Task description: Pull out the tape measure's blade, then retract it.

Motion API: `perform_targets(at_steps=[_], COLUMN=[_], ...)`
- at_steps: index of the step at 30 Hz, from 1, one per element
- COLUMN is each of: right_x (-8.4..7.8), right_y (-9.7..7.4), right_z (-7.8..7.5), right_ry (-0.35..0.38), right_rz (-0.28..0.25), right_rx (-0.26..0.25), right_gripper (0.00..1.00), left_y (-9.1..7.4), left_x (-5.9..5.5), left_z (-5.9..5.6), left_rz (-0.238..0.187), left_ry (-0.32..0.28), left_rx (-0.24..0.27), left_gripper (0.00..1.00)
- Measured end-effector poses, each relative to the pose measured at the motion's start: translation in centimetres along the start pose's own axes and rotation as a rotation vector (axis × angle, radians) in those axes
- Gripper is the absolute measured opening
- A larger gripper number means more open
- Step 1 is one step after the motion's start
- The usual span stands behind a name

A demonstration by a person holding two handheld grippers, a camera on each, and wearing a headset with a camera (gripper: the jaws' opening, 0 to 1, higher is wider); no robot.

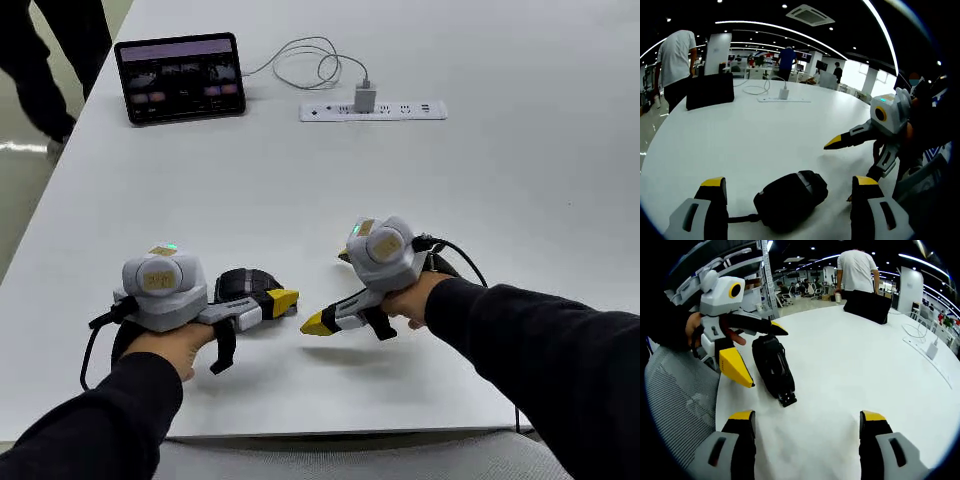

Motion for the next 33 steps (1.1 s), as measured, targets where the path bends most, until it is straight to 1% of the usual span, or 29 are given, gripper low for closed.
perform_targets(at_steps=[2,3,4,5,6,7,9,10,11,14,16,17,18,19,21,23,24,25,26,27,31,33], right_x=[-0.1,-0.1,-0.2,-0.4,-0.5,-0.8,-1.1,-1.3,-1.4,-1.9,-2.5,-2.8,-2.9,-3.2,-3.6,-4.2,-4.4,-4.8,-4.9,-5.2,-6.2,-6.7], right_y=[-0.6,-0.8,-1.1,-1.5,-1.8,-2.2,-2.8,-3.1,-3.5,-4.6,-5.3,-5.8,-5.9,-6.5,-7.3,-8.1,-8.4,-8.9,-9.2,-9.7,-11.2,-11.8], right_z=[-0.2,-0.3,-0.5,-0.7,-0.8,-0.9,-1.2,-1.4,-1.5,-1.6,-1.7,-1.7,-1.7,-1.6,-1.5,-1.4,-1.4,-1.3,-1.2,-1.0,-0.6,-0.4], right_ry=[0.019,0.037,0.038,0.049,0.057,0.07,0.092,0.096,0.11,0.119,0.121,0.124,0.126,0.132,0.141,0.14,0.141,0.148,0.155,0.157,0.148,0.148], right_rz=[-0.006,-0.015,-0.02,-0.026,-0.028,-0.021,-0.033,-0.039,-0.048,-0.06,-0.061,-0.067,-0.068,-0.073,-0.081,-0.079,-0.078,-0.078,-0.083,-0.082,-0.078,-0.074], right_rx=[-0.009,-0.025,-0.029,-0.049,-0.054,-0.064,-0.079,-0.083,-0.1,-0.121,-0.135,-0.146,-0.15,-0.162,-0.175,-0.189,-0.193,-0.198,-0.202,-0.208,-0.225,-0.233], right_gripper=[0.83,0.84,0.86,0.88,0.89,0.9,0.91,0.91,0.92,0.93,0.92,0.93,0.93,0.92,0.92,0.93,0.93,0.94,0.95,0.96,0.96,0.96], left_y=[-0.2,-0.3,-0.4,-0.6,-0.7,-1.0,-1.1,-1.2,-1.3,-1.6,-1.8,-1.9,-1.9,-2.1,-2.4,-2.6,-2.6,-2.8,-2.9,-3.0,-3.7,-4.0], left_x=[0.1,0.2,0.2,0.4,0.5,0.6,0.7,0.7,0.6,0.4,0.2,0.0,0.0,-0.2,-0.2,-0.2,-0.2,-0.2,-0.3,-0.2,-0.2,-0.4], left_z=[0.0,0.0,0.0,0.1,0.1,0.2,0.4,0.5,0.7,1.4,1.5,1.3,1.2,1.1,0.9,0.9,0.9,1.1,1.2,1.4,1.8,2.2], left_rz=[-0.002,0.001,0.003,-0.005,-0.021,-0.024,-0.027,-0.024,-0.01,-0.001,0.013,0.027,0.029,0.045,0.039,0.045,0.048,0.06,0.077,0.079,0.063,0.062], left_ry=[0.005,0.013,0.015,-0.003,-0.009,0.001,0.009,0.012,0.008,0.005,-0.008,-0.018,-0.03,-0.03,0.011,0.028,0.031,0.037,0.034,0.026,0.026,0.031], left_rx=[-0.007,-0.007,-0.01,-0.033,-0.045,-0.042,-0.041,-0.041,-0.041,-0.045,-0.072,-0.107,-0.118,-0.142,-0.149,-0.156,-0.157,-0.156,-0.154,-0.153,-0.146,-0.136], left_gripper=[1.0,1.0,1.0,1.0,1.0,1.0,1.0,1.0,1.0,1.0,1.0,1.0,1.0,1.0,1.0,1.0,1.0,1.0,1.0,1.0,1.0,1.0])
Point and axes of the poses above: the centre of the closed fingertips' face, and the gripper's own axes: y roughly forward along the fingers, z roughly to its left, x roughly out of its top, the point moved 9 cm from there along -y, roughly backward along the fingers, and after that the axes turned 8 degrees about -y, right-handed, at the moved point
